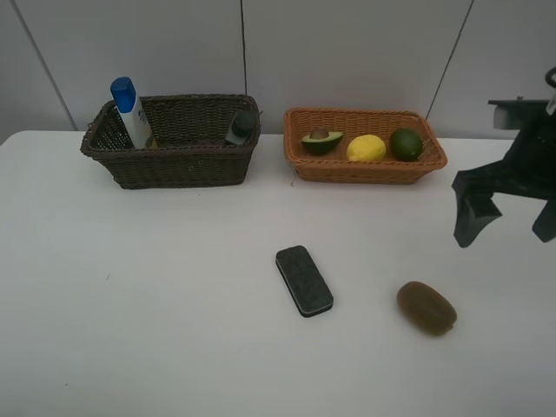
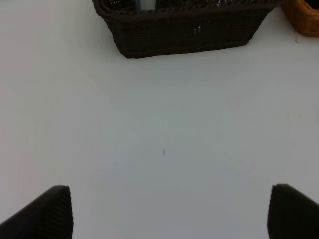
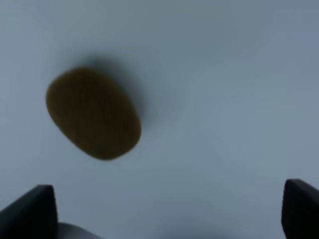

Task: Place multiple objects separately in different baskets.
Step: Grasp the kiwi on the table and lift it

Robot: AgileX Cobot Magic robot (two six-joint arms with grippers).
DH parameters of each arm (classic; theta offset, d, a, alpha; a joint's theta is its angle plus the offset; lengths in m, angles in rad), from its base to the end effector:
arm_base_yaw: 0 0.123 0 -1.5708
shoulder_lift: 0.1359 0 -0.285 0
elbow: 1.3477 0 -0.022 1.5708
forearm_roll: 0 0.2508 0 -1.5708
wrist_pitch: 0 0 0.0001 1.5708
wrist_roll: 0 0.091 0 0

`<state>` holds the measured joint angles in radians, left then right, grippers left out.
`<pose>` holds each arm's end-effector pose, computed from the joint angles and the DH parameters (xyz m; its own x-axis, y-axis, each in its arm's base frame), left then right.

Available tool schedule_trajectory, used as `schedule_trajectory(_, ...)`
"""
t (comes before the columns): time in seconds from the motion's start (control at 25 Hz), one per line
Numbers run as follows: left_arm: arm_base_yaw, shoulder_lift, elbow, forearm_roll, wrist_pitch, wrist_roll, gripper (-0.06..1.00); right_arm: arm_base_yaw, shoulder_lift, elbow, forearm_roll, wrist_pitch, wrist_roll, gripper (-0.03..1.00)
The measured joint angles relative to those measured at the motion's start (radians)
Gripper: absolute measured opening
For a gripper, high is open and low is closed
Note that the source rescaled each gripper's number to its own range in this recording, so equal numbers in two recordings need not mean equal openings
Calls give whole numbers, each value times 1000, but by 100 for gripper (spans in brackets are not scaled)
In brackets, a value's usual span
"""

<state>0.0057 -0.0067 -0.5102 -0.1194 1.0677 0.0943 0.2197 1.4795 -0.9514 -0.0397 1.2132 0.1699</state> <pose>-0.0076 -0.0095 0.2800 -0.4410 0.0338 -0.8969 0.1040 0.9945 -0.0136 0.2362 0.0493 0.2300 -0.9951 -0.0631 0.0762 -0.0670 0.9965 -0.0495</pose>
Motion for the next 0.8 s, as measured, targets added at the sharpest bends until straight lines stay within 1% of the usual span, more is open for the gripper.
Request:
schedule_trajectory(0.12,0,0,0,0,0,0,100,8,-2,114,33,-81,-9,100)
schedule_trajectory(0.32,0,0,0,0,0,0,100,85,1,224,40,-246,-19,100)
schedule_trajectory(0.4,0,0,0,0,0,0,100,105,19,233,40,-309,-19,100)
schedule_trajectory(0.52,0,0,0,0,0,0,100,113,63,233,40,-372,-26,100)
schedule_trajectory(0.8,0,0,0,0,0,0,100,113,189,233,40,-464,-52,100)
